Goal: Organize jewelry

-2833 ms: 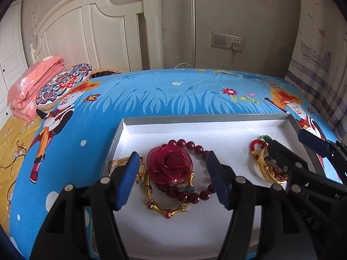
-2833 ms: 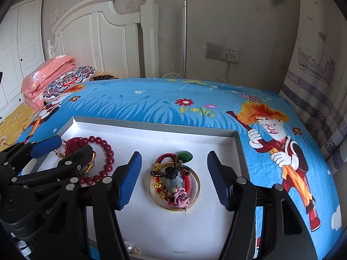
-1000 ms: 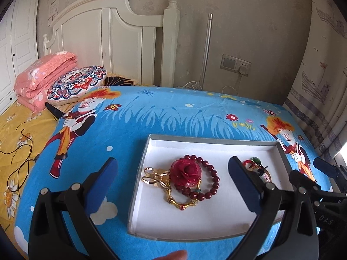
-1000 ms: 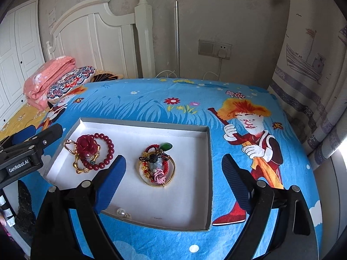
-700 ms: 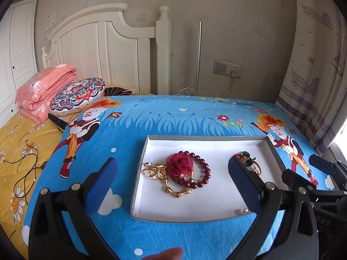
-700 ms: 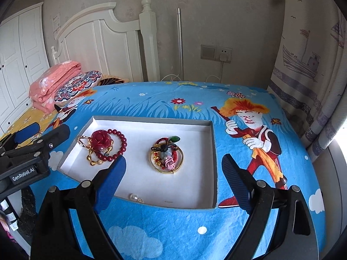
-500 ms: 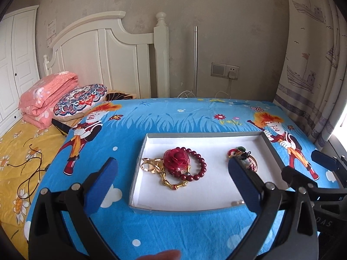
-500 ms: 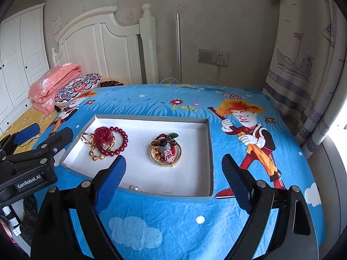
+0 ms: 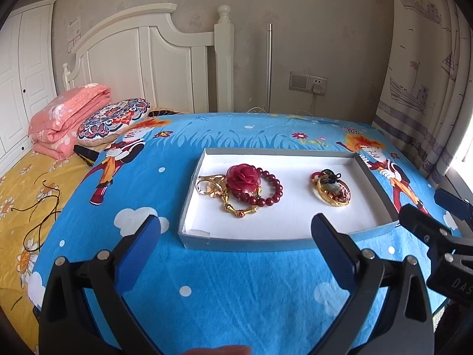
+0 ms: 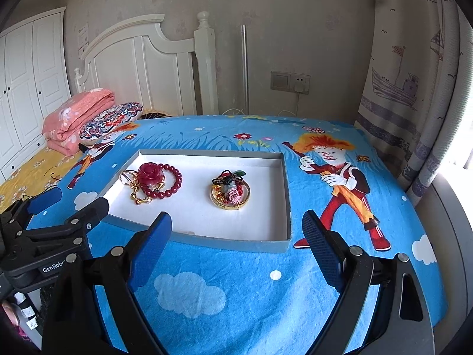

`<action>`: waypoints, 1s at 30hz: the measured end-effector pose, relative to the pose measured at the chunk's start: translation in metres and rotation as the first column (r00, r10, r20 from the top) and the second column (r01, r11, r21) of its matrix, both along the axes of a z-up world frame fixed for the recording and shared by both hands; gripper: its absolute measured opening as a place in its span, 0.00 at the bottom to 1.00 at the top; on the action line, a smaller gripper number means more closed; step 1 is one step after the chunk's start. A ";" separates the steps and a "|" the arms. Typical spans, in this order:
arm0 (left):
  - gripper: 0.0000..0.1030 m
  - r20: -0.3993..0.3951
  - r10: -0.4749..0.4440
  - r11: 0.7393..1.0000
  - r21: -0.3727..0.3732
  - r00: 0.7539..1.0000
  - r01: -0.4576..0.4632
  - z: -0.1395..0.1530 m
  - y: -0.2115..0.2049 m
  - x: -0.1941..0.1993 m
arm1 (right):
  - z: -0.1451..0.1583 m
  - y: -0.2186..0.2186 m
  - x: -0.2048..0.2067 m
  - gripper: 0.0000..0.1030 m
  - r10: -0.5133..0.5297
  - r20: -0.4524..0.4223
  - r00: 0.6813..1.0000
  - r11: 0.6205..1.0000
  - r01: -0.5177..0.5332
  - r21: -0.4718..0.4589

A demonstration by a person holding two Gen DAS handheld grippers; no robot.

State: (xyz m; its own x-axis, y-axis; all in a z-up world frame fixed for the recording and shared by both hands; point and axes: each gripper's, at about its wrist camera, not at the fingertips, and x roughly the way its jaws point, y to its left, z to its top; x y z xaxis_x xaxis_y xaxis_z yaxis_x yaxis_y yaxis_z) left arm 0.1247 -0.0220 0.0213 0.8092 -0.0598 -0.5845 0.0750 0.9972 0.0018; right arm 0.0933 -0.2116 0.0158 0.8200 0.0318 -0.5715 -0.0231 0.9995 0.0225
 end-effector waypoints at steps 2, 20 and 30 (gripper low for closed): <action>0.96 -0.003 0.003 1.000 -0.001 1.000 -0.003 -0.002 0.001 -0.001 | -0.002 0.000 -0.001 0.82 -0.002 0.001 1.000 1.000 0.002 0.002; 0.96 -0.005 0.014 1.000 0.023 1.000 -0.014 -0.009 0.003 -0.008 | -0.014 0.007 -0.004 0.82 0.005 -0.017 1.000 1.000 -0.005 -0.008; 0.96 0.005 0.013 1.000 0.028 1.000 -0.013 -0.010 0.001 -0.011 | -0.014 0.007 -0.006 0.82 0.007 -0.018 1.000 1.000 -0.007 -0.003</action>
State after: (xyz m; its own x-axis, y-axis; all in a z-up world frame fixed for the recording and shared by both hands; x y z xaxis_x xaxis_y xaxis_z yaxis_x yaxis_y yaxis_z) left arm 0.1138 -0.0205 0.0118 0.8123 -0.0327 -0.5823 0.0618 0.9976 0.0303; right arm 0.0872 -0.2045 0.0017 0.8092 0.0356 -0.5864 -0.0297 0.9994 0.0197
